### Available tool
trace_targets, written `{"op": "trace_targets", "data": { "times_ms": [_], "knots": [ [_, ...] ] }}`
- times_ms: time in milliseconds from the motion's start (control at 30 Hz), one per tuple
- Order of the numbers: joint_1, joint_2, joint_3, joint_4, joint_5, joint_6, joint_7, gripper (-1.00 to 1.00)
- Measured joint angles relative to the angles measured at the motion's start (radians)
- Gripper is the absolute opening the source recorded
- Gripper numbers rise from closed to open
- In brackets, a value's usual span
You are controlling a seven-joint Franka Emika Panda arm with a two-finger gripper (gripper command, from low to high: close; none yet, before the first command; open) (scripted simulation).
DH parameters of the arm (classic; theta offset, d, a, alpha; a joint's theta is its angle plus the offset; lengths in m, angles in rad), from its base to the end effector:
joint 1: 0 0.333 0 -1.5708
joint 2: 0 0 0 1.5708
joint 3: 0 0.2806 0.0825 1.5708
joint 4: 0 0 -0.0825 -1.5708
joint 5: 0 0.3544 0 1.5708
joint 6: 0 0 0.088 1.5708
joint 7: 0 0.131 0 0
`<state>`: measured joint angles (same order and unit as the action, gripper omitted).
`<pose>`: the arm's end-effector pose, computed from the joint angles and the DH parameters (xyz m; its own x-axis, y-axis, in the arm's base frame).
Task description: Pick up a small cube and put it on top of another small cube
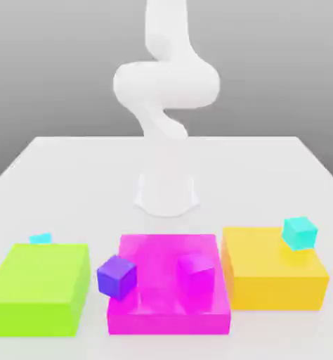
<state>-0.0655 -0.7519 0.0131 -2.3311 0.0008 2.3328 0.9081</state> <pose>0.3771 -0.0183 0.6385 0.4041 -0.8087 0.4274 -0.6086 -0.5865 -0.5344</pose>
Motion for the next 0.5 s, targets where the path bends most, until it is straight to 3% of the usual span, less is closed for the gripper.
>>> {"op": "trace_targets", "data": {
  "times_ms": [500],
  "knots": [
    [-0.379, 0.29, 0.068, -0.187, -0.009, 0.197, 0.661, 0.0]
  ]
}}
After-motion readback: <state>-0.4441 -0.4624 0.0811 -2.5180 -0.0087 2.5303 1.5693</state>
